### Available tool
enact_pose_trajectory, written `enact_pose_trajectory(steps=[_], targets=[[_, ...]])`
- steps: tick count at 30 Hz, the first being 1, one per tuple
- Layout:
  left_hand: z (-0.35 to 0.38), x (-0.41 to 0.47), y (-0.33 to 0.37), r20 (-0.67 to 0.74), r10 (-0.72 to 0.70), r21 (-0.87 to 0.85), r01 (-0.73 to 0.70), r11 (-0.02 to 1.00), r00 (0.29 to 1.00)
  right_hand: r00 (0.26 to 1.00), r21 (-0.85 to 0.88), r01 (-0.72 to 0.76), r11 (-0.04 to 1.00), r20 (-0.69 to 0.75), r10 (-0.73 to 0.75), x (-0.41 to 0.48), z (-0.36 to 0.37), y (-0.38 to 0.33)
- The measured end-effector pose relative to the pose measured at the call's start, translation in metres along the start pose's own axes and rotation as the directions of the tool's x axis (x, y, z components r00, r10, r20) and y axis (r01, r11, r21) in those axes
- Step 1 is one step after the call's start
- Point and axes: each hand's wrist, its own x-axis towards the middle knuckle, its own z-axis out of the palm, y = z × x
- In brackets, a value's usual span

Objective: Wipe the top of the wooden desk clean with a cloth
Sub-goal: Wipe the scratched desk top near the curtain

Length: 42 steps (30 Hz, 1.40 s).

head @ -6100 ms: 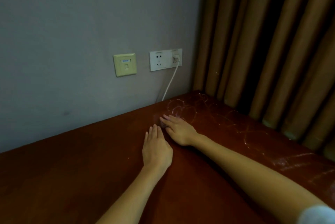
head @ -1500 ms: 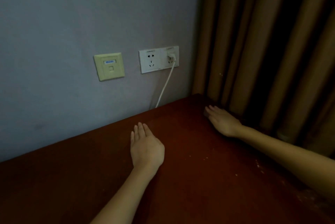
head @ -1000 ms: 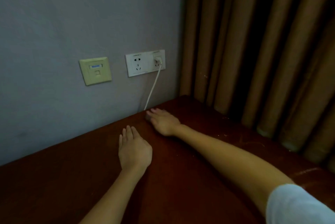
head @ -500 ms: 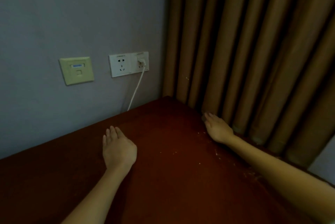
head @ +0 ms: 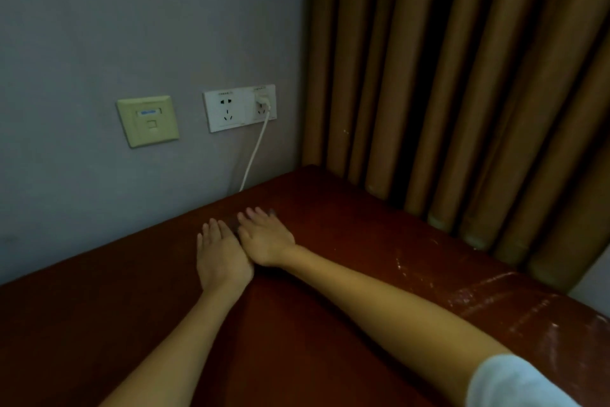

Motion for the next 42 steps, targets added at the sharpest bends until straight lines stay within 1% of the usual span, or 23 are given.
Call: enact_pose_trajectory(steps=[3,8,11,13,15,16,18,19,21,22,23,25,27,28,31,33,34,36,38,40,42], targets=[[-0.002,-0.002,-0.003,0.001,0.042,-0.024,-0.042,0.999,0.999,0.998,0.085,0.064,0.994,0.025,-0.066,-0.025,0.0,-0.006],[-0.003,-0.008,-0.003,-0.011,0.05,-0.086,-0.051,0.995,0.999,0.982,0.017,0.189,0.982,-0.012,-0.189,-0.088,-0.005,0.017],[-0.002,-0.008,-0.004,-0.029,0.047,-0.093,-0.049,0.994,0.998,0.98,-0.024,0.191,0.981,-0.043,-0.192,-0.116,-0.014,0.059],[-0.001,-0.009,-0.004,-0.031,0.046,-0.1,-0.049,0.994,0.998,0.992,-0.052,0.1,0.994,-0.071,-0.104,-0.119,-0.023,0.098],[0.0,-0.009,-0.004,-0.032,0.048,-0.092,-0.051,0.994,0.998,0.996,-0.045,-0.062,0.997,-0.066,0.059,-0.11,-0.035,0.144],[0.0,-0.009,-0.004,-0.035,0.047,-0.09,-0.05,0.995,0.998,0.986,-0.035,-0.156,0.987,-0.067,0.153,-0.104,-0.04,0.169],[0.001,-0.009,-0.004,-0.035,0.037,-0.09,-0.04,0.995,0.999,0.936,-0.008,-0.34,0.941,-0.102,0.337,-0.093,-0.046,0.209],[0.001,-0.008,-0.004,-0.032,0.034,-0.093,-0.037,0.995,0.999,0.894,0.003,-0.433,0.901,-0.126,0.43,-0.087,-0.047,0.219],[0.001,-0.008,-0.004,-0.031,0.036,-0.096,-0.039,0.995,0.999,0.785,-0.013,-0.606,0.795,-0.173,0.595,-0.077,-0.048,0.221],[0.001,-0.009,-0.003,-0.031,0.036,-0.098,-0.039,0.994,0.999,0.743,-0.045,-0.661,0.749,-0.175,0.646,-0.073,-0.049,0.213],[0.0,-0.011,-0.002,-0.03,0.033,-0.101,-0.036,0.994,0.999,0.722,-0.077,-0.688,0.722,-0.172,0.67,-0.071,-0.05,0.204],[-0.001,-0.015,-0.001,-0.033,0.032,-0.107,-0.035,0.994,0.999,0.715,-0.104,-0.695,0.711,-0.199,0.67,-0.068,-0.048,0.186],[-0.001,-0.02,-0.001,-0.035,0.041,-0.104,-0.045,0.994,0.999,0.74,-0.052,-0.655,0.754,-0.245,0.626,-0.061,-0.041,0.169],[-0.002,-0.023,0.0,-0.034,0.049,-0.102,-0.052,0.993,0.998,0.775,-0.045,-0.606,0.794,-0.256,0.577,-0.058,-0.037,0.155],[-0.005,-0.036,0.002,-0.011,0.064,-0.099,-0.065,0.993,0.998,0.911,-0.093,-0.368,0.925,-0.234,0.339,-0.056,-0.022,0.096],[-0.006,-0.041,0.001,-0.011,0.069,-0.093,-0.07,0.993,0.998,0.97,-0.089,-0.197,0.976,-0.16,0.181,-0.061,-0.011,0.056],[-0.007,-0.043,0.001,-0.012,0.075,-0.089,-0.075,0.993,0.997,0.986,-0.074,-0.129,0.989,-0.117,0.12,-0.069,-0.007,0.039],[-0.008,-0.047,-0.001,0.001,0.084,-0.089,-0.084,0.992,0.996,0.998,-0.045,-0.005,0.999,-0.067,0.002,-0.092,0.002,0.014],[-0.009,-0.049,-0.002,0.015,0.086,-0.092,-0.084,0.992,0.996,0.992,-0.034,0.114,0.993,-0.058,-0.115,-0.126,0.007,0.005],[-0.01,-0.049,-0.003,0.011,0.096,-0.087,-0.095,0.992,0.995,0.976,-0.013,0.205,0.979,-0.078,-0.205,-0.16,0.007,0.015],[-0.009,-0.049,-0.002,0.008,0.105,-0.086,-0.104,0.991,0.994,0.965,-0.016,0.244,0.97,-0.098,-0.244,-0.185,0.0,0.043]])
